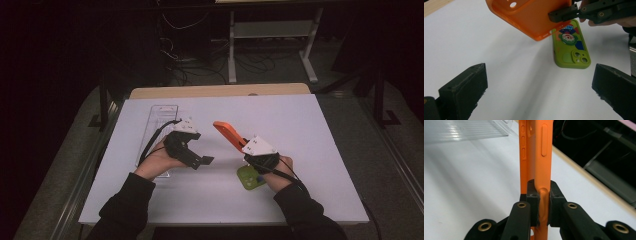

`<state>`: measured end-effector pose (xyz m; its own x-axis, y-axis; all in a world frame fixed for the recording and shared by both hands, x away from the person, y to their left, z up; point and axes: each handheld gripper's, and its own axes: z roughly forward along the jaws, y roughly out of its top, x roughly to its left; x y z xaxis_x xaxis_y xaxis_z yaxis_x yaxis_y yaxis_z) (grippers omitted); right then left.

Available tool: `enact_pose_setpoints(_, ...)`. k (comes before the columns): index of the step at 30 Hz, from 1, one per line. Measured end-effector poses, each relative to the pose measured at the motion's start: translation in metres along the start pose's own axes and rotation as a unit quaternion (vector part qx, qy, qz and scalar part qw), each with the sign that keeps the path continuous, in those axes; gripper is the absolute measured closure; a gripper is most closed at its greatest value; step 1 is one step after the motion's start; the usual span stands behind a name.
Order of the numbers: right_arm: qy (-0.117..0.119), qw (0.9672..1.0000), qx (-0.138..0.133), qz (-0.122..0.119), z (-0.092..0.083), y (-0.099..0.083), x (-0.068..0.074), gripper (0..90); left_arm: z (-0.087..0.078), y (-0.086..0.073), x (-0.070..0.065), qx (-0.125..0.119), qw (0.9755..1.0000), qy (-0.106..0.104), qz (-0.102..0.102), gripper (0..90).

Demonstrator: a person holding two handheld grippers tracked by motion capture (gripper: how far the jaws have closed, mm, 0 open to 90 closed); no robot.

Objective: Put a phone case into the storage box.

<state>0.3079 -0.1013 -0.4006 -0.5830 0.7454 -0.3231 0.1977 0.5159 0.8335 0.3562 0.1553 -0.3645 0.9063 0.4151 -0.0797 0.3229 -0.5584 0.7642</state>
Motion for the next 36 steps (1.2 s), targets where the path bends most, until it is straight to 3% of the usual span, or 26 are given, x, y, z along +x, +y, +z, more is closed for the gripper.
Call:
enact_pose_setpoints(1,0.008,0.9998,0.003,0.02,0.0,0.0,-0.001,80.8,0.0,0.0,0.0,0.0,1.0,0.0,0.001,0.0)
enact_pose_setpoints(9,0.044,0.9946,-0.003,0.094,0.0,-0.002,-0.017,80.8,0.0,0.0,0.0,-0.001,1.0,0.004,-0.003,0.0)
enact_pose_setpoints(12,0.058,0.9895,0.004,0.132,-0.001,-0.003,-0.02,80.9,0.001,0.0,0.0,-0.001,1.0,0.007,-0.005,0.0)
enact_pose_setpoints(18,0.073,0.9807,0.0,0.182,0.0,-0.006,-0.026,80.9,0.002,0.0,0.0,-0.004,0.9999,0.013,-0.01,0.0)
enact_pose_setpoints(19,0.076,0.978,0.0,0.194,-0.001,-0.006,-0.026,80.8,0.003,0.0,0.0,-0.005,0.9999,0.013,-0.011,0.0)
enact_pose_setpoints(25,0.076,0.9767,-0.008,0.201,-0.002,-0.005,-0.023,80.8,0.001,0.004,-0.002,-0.029,0.9991,0.012,-0.028,0.0)
enact_pose_setpoints(27,0.078,0.9765,-0.01,0.201,-0.002,-0.004,-0.02,80.8,0.0,0.005,-0.002,-0.039,0.9988,0.015,-0.025,0.0)
enact_pose_setpoints(36,0.077,0.9801,-0.017,0.182,0.0,0.0,-0.006,80.7,0.003,0.008,-0.007,-0.062,0.9964,0.03,-0.05,0.0)
